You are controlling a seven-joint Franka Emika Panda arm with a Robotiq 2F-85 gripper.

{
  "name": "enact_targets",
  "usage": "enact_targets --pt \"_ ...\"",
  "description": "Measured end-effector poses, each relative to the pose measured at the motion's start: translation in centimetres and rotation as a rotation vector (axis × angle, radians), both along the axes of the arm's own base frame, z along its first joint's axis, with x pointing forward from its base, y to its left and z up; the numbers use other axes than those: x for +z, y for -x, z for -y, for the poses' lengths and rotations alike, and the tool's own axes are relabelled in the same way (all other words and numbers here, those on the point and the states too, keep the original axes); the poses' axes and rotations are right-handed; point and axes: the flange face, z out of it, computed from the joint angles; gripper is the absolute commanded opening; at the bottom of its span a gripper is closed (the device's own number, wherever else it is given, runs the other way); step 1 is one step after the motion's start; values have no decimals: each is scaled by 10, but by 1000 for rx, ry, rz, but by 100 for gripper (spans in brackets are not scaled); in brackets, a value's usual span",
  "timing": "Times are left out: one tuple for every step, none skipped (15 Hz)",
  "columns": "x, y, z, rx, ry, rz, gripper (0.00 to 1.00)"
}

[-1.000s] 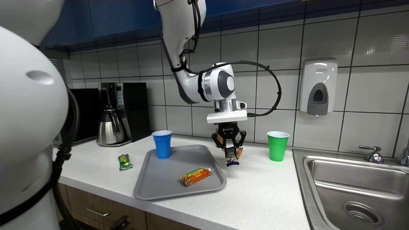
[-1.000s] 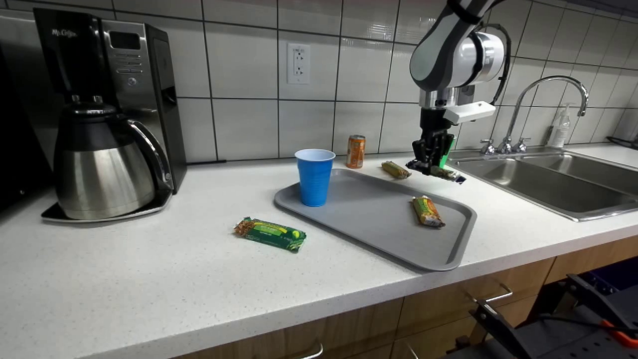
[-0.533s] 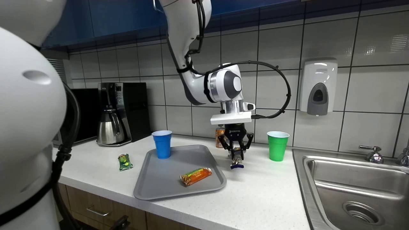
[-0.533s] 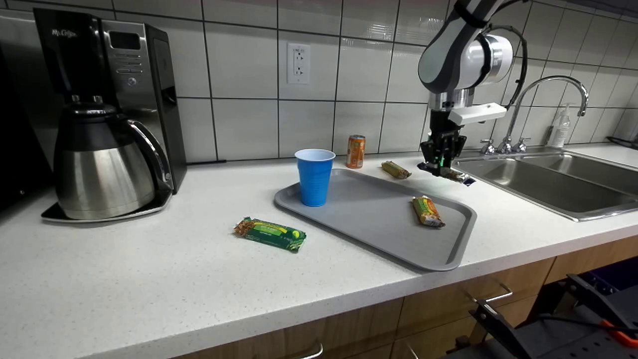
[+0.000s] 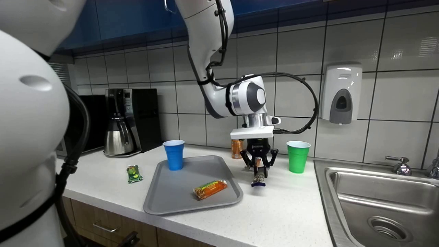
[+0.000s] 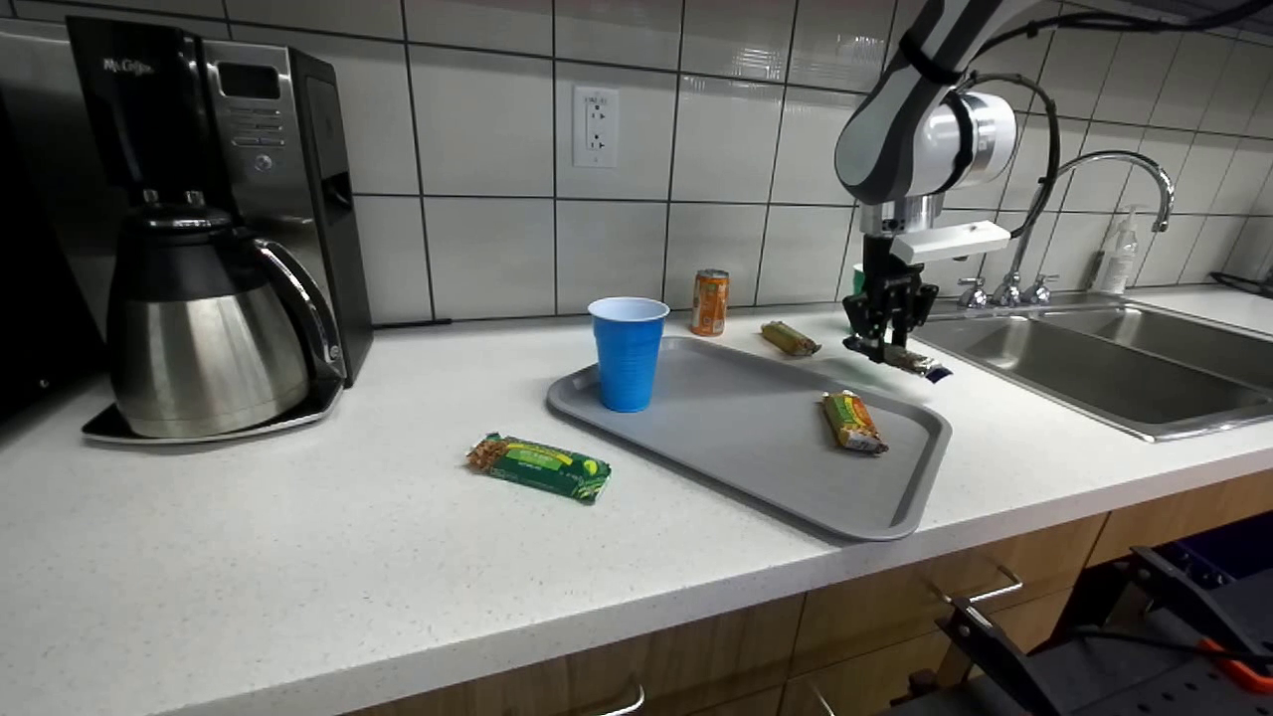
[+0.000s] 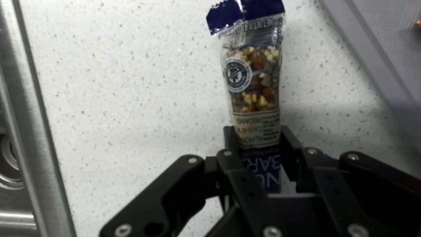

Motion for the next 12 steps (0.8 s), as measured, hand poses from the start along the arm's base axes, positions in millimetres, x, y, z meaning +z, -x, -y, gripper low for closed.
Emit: enact_targets --pt "-2 -3 1 -3 1 0 10" --pt "-4 -6 1 -6 2 -1 10" --pt "-6 -9 2 -7 2 0 10" --pt "-8 -12 2 -8 3 -1 10" --pt "-11 -14 2 -7 3 -2 10" --pt "-13 -16 1 -7 3 -4 10" --pt "-16 -18 1 -6 3 -7 10" --pt "-19 -19 1 -4 3 -9 29" --pt "-22 -20 -1 -2 2 -12 59" --pt "-24 -22 -2 -2 -1 -14 60" --pt "-26 -23 -3 -3 -4 -15 66" --pt "-27 -25 -5 -4 -7 -14 73"
